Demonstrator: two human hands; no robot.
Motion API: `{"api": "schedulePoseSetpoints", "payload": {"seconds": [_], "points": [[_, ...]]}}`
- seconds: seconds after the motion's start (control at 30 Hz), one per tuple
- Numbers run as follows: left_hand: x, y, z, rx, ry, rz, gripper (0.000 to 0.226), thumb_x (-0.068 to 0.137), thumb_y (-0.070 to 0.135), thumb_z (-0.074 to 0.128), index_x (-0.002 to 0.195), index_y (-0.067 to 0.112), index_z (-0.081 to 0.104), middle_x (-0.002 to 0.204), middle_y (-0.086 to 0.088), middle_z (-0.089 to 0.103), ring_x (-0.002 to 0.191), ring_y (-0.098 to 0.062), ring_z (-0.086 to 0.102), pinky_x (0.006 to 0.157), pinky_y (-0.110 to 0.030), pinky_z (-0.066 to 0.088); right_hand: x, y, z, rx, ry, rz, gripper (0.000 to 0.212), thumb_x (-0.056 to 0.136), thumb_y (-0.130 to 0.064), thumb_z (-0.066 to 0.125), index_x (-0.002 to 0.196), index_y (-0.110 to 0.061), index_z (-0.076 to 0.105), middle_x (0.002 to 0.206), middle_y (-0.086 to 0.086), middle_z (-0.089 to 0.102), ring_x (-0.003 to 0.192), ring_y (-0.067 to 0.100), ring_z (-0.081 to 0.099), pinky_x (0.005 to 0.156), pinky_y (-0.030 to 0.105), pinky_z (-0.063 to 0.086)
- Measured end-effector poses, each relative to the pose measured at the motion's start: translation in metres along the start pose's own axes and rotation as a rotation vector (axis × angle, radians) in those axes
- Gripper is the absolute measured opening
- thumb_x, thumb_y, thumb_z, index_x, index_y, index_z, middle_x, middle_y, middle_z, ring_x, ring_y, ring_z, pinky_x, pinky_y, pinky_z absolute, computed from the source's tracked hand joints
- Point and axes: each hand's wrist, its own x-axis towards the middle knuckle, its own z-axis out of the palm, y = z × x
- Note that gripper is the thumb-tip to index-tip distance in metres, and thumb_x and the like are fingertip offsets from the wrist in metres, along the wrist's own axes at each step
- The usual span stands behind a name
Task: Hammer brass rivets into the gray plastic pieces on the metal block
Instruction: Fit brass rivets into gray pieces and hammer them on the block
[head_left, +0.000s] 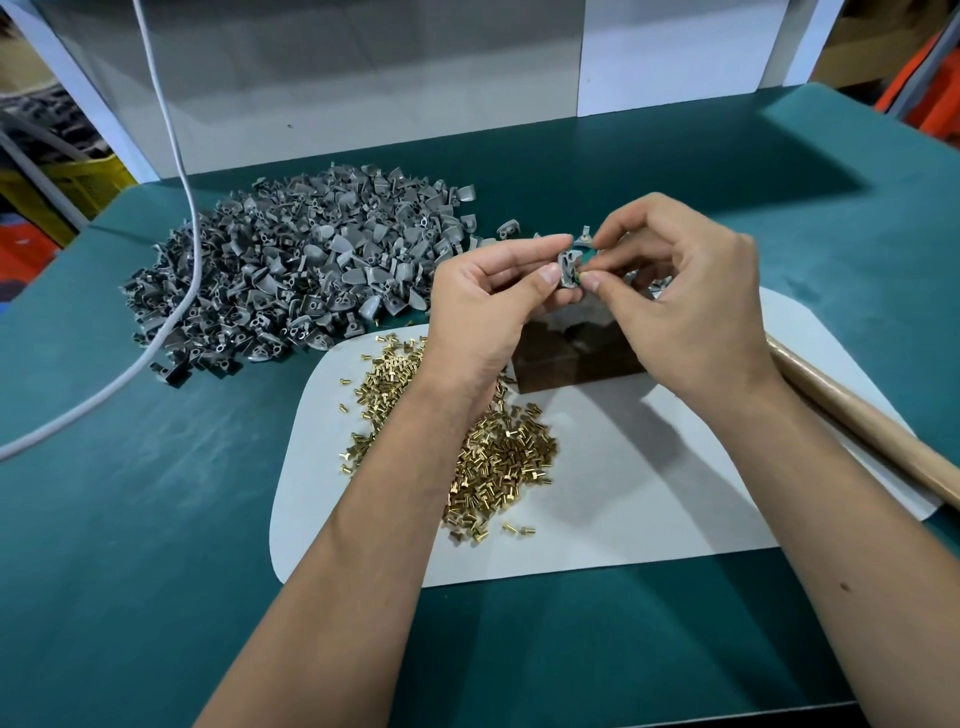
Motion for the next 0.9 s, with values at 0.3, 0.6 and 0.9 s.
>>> {"api": "schedulePoseSetpoints", "payload": {"seconds": [0.3, 0.6, 0.9], "points": [[0.0, 0.001, 0.001, 0.0, -0.021, 0.008, 0.025, 0.093, -0.01, 0.064, 0.112, 0.003, 0.073, 0.091, -0.013, 0.076, 0.074, -0.016, 0.072, 0.075, -0.024, 0.059, 0.0, 0.002, 0.001, 0.031, 0.025, 0.018, 0.016, 0.082, -0.012, 0.078, 0.093, -0.014, 0.067, 0.079, -0.012, 0.075, 0.082, 0.002, 0.073, 0.073, 0.014, 0.05], [-0.001, -0.001, 0.003, 0.035, 0.019, 0.038, 0.026, 0.088, -0.012, 0.07, 0.113, -0.005, 0.072, 0.088, -0.015, 0.076, 0.073, -0.016, 0.072, 0.075, -0.026, 0.06, -0.002, 0.001, 0.005, 0.059, 0.045, 0.033, 0.015, 0.082, -0.008, 0.075, 0.082, -0.011, 0.06, 0.075, -0.001, 0.067, 0.07, 0.013, 0.067, 0.065, 0.022, 0.053], [-0.003, -0.002, 0.009, 0.024, 0.05, 0.048, 0.025, 0.085, -0.014, 0.071, 0.107, -0.001, 0.074, 0.089, -0.015, 0.076, 0.074, -0.016, 0.072, 0.075, -0.024, 0.059, -0.005, 0.004, 0.01, 0.017, 0.079, 0.019, 0.024, 0.08, -0.005, 0.072, 0.071, -0.012, 0.051, 0.067, -0.002, 0.056, 0.064, 0.024, 0.054, 0.06, 0.04, 0.048]]}}
